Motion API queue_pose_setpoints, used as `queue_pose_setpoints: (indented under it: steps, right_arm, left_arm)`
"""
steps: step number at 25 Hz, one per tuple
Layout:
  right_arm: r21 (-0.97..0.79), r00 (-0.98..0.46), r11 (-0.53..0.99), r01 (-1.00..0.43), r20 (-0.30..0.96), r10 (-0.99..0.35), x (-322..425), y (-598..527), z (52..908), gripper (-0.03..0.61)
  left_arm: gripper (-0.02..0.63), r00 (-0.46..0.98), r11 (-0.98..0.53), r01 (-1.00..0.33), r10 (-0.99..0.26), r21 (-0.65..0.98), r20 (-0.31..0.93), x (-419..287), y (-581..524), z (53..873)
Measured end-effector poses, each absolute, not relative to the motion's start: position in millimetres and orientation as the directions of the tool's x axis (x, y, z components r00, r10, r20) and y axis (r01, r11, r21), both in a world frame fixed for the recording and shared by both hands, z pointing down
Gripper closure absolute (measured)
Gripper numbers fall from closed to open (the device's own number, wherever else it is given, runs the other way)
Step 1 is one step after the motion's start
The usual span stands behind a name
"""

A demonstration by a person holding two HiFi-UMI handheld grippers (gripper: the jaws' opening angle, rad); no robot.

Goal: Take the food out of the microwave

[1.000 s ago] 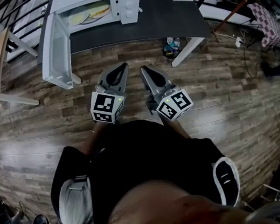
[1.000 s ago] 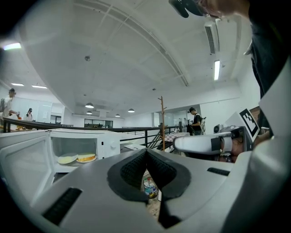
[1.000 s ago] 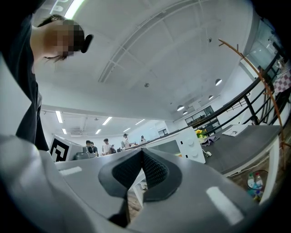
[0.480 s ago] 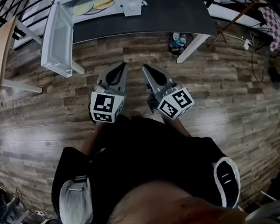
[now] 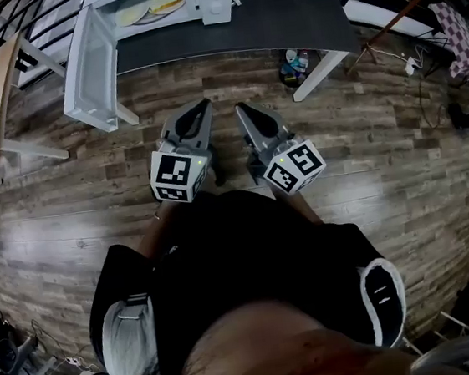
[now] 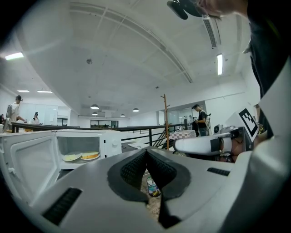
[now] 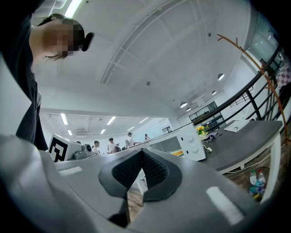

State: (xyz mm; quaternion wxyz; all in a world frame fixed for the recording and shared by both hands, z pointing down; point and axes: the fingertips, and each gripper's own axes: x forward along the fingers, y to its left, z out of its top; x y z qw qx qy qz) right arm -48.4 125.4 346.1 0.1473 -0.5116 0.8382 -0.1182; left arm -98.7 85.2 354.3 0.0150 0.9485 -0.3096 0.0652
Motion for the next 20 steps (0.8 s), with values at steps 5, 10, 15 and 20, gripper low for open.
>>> queue_pose_setpoints:
  steps: [5, 10, 15, 20]
  right_arm:
    - [-0.335, -0.435, 0.450, -0.828, -0.122, -0.892, -46.4, 112.6, 343.4, 0.580]
    - [-0.322, -0.453, 0.467, -0.823, -0.122, -0.883, -47.8, 89.3, 340.7, 0.580]
    - [-0.334, -0.456, 0.465, -0.820, -0.110, -0.883, -51.4, 71.8, 348.4, 0.580]
    - [-0.323, -0.456, 0.458, -0.828, -0.087, -0.886, -46.6, 50.6, 352.6, 0.580]
  left_arm:
    - [0.606, 0.808, -0.815, -0.579, -0.577, -0.014, 0.118, -93.2, 72.3, 348.5]
    - [0.606, 0.806, -0.812, -0.584, -0.581, -0.012, 0.112, -91.3, 50.0, 347.6]
    - [0.606, 0.802, -0.809, -0.588, -0.584, -0.008, 0.127, -93.5, 34.3, 359.8]
    - [0.606, 0.809, -0.814, -0.580, -0.576, 0.005, 0.121, -85.8, 8.7, 361.2]
